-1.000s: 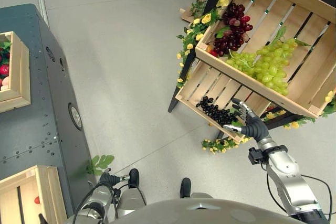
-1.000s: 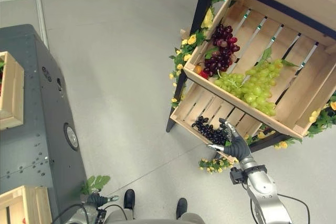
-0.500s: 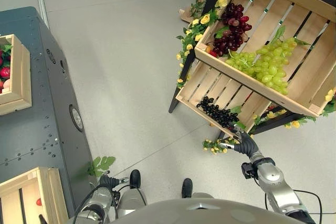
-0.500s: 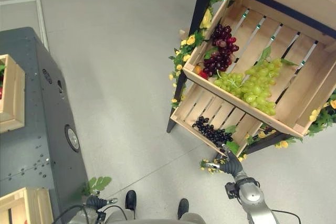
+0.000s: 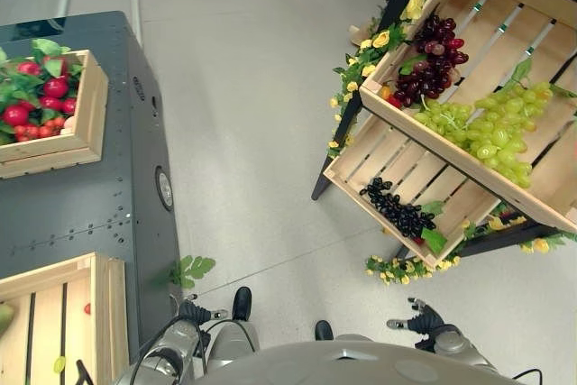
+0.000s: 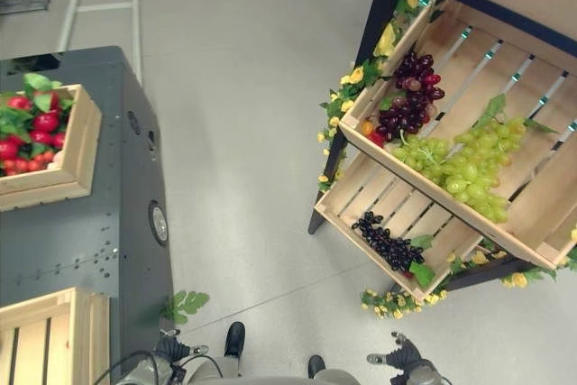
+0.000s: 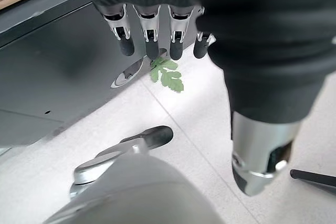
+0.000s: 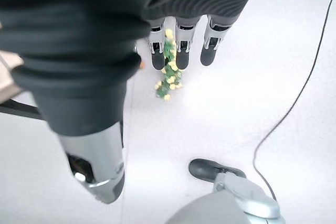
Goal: Pick up the fruits from the basket on one side to the basket on the other side
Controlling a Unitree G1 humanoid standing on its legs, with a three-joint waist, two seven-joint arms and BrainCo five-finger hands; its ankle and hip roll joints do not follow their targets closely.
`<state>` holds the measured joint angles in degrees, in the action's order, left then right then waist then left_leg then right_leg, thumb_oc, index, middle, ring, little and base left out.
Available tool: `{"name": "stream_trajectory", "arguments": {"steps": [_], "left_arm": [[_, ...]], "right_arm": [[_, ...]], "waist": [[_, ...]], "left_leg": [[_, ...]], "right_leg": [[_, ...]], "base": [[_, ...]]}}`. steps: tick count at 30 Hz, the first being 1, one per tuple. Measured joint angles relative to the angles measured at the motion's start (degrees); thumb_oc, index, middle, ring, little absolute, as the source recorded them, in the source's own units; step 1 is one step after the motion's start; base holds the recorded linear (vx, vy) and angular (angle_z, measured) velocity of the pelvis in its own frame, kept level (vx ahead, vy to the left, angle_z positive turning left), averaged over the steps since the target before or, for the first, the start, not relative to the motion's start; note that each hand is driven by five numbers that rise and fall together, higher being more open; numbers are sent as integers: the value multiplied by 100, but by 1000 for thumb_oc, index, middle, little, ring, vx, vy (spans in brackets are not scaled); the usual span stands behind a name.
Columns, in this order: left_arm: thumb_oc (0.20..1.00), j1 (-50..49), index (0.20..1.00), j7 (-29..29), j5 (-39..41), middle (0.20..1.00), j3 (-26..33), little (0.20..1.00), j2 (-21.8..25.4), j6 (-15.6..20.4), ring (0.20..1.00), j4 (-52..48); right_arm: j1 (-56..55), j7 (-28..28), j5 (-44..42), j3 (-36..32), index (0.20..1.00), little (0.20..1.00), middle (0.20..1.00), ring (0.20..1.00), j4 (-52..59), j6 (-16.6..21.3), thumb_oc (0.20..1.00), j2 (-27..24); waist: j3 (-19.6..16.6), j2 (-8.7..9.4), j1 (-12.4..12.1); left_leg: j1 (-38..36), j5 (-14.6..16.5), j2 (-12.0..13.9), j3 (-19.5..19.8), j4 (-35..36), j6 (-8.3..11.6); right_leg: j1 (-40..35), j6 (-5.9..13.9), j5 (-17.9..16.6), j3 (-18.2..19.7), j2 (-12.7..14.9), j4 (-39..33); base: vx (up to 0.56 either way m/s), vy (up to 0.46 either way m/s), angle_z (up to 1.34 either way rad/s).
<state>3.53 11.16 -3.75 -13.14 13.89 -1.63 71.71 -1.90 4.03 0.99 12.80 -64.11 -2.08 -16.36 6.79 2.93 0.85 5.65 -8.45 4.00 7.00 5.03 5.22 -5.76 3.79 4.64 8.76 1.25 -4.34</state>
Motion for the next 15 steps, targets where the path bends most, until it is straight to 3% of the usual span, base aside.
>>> {"name": "stream_trajectory", "arguments": {"steps": [4,6,7,10,11,12,13,14,15], "left_arm": [[1000,-37,1000,-63,2,1000,-219,1000,-220,59,1000,0],[1000,-43,1000,-108,1,1000,-365,1000,-281,86,1000,-2],[1000,-61,1000,-145,1,1000,-416,1000,-327,98,1000,-9],[1000,-67,1000,-166,3,1000,-412,1000,-374,119,1000,-4],[1000,19,1000,-165,0,1000,-414,1000,-369,150,1000,-35],[1000,12,1000,-169,3,1000,-422,1000,-378,160,1000,-19],[1000,175,1000,-187,2,1000,-429,1000,-384,227,1000,-11],[1000,283,1000,-209,2,1000,-528,1000,-367,251,1000,-22],[1000,319,1000,-232,3,1000,-582,1000,-335,251,1000,-22]], "right_arm": [[295,35,3,98,1000,1000,1000,1000,-929,11,1000,-5],[350,63,4,104,1000,1000,1000,1000,-1167,-22,1000,10],[375,82,2,101,1000,1000,1000,1000,-1255,-41,1000,-7],[394,154,-20,97,1000,1000,1000,1000,-1262,-46,1000,-5],[386,172,-47,100,1000,1000,1000,1000,-1248,-45,1000,-6],[403,173,-50,108,1000,1000,1000,1000,-1265,-47,1000,-4],[397,180,-49,140,1000,1000,1000,1000,-1237,-41,1000,-1],[417,165,-49,179,1000,1000,1000,1000,-1250,-45,1000,0],[397,175,-48,259,1000,1000,1000,1000,-1245,-43,1000,-5]], "waist": [[-150,-381,-36],[-213,-472,-22],[-233,-574,-41],[-157,-741,-50],[-109,-768,-23],[-93,-817,-64],[-12,-764,-149],[58,-661,-299],[60,-588,-349]], "left_leg": [[33,-24,159,269,-50,131],[100,-27,193,427,-130,189],[132,-90,250,553,-183,329],[311,-193,379,658,-349,463],[537,-291,371,722,-512,511],[613,-432,378,727,-521,568],[882,-940,333,758,-548,770],[1047,-1248,255,703,-560,572],[1116,-1213,156,515,-613,521]], "right_leg": [[-131,-191,11,-224,-238,26],[-150,-279,45,-316,-319,31],[-198,-328,61,-345,-450,47],[-150,-579,163,-392,-761,273],[-13,-716,228,-448,-827,454],[27,-732,250,-531,-945,532],[355,-959,363,-709,-992,969],[574,-1031,427,-821,-892,1219],[638,-1103,401,-1013,-765,1229]], "base": [[3,-204,31],[-68,-213,39],[-79,-209,52],[-153,-169,63],[-137,-71,69],[-253,-108,99],[-166,-67,85],[-221,-111,80],[-145,-104,59]]}}
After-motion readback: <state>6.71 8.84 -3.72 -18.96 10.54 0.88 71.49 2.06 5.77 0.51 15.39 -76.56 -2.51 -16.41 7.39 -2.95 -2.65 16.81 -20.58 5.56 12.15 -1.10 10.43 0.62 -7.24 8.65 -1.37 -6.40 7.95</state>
